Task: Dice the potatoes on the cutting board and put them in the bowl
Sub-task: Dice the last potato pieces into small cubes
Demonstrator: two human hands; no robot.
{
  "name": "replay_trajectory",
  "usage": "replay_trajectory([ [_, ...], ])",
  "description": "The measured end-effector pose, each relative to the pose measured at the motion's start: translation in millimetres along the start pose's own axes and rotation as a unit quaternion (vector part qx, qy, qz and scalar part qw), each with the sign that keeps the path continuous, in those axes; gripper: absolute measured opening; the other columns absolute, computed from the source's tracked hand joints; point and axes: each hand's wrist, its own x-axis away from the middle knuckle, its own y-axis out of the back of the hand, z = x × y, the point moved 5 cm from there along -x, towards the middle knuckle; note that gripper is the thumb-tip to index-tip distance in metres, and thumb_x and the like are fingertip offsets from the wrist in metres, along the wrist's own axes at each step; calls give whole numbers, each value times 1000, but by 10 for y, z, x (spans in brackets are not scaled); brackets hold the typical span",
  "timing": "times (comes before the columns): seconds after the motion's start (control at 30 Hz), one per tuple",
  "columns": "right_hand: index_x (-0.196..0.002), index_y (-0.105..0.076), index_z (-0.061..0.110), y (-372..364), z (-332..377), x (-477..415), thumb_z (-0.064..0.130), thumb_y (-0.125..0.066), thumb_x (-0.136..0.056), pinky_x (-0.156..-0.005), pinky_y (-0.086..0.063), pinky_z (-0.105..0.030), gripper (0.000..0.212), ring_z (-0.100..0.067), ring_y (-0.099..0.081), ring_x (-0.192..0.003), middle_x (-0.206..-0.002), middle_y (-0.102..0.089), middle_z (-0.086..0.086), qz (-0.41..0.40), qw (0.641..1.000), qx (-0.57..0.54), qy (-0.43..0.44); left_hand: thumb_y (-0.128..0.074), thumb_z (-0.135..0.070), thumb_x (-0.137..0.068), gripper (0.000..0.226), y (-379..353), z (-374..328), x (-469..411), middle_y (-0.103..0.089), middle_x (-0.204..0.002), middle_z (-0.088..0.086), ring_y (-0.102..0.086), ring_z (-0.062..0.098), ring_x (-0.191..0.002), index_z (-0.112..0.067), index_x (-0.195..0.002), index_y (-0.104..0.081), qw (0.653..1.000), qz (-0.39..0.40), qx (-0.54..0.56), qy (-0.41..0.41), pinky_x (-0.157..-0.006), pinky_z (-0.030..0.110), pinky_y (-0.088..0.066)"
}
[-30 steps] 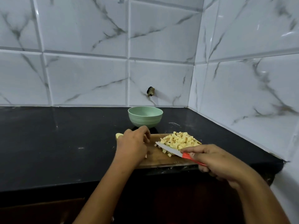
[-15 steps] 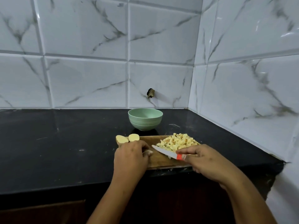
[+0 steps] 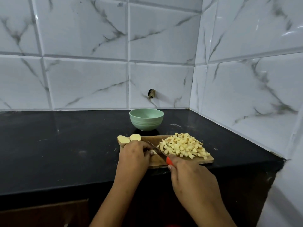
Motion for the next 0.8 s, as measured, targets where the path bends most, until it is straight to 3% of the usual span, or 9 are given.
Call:
replay_trajectory([
  [0.17, -145, -31, 38, 19, -105, 13, 36, -30, -103, -65, -48, -20, 42, -5, -60, -83, -100, -63, 10, -22, 999, 16, -19, -64, -35, -88, 21, -11, 44, 5, -68, -96, -13, -51, 0, -78, -29, -108, -70, 1000, -5, 1, 12, -62, 11, -39],
  [0.3, -149, -22, 35, -78, -46, 33, 29, -34, -104, -54, -37, -19, 47, -7, -57, -80, -104, -62, 9, 3, 999, 36, 6, -65, -33, -87, 20, -19, 85, -6, -68, -97, -13, -57, 5, -91, -31, -105, -71, 999, 4, 19, 29, -77, 21, -48],
  [0.43, -150, -20, 28, -193, 20, -16, 19, -41, -102, -46, -26, -21, 54, -13, -46, -71, -101, -62, 3, 40, 997, 56, 18, -67, -31, -85, 16, -13, 81, -2, -69, -91, -13, -59, 6, -90, -31, -100, -74, 999, 3, 29, 36, -73, 20, -47],
  [0.57, -144, -36, 27, -147, 49, -171, 18, -41, -101, -46, -27, -23, 45, -15, -49, -71, -98, -64, 2, 8, 998, 65, 16, -68, -33, -84, 16, 12, 76, 7, -69, -90, -12, -60, 4, -84, -30, -99, -74, 998, 2, 41, 49, -69, 18, -47],
  [0.8, -145, -30, 24, -148, 133, -33, 13, -41, -100, -50, -33, -22, 48, -14, -48, -72, -96, -61, 1, 29, 998, 56, 17, -68, -33, -84, 16, 30, 67, 28, -69, -90, -13, -59, 3, -84, -29, -98, -74, 997, -14, 55, 60, -67, 14, -43],
])
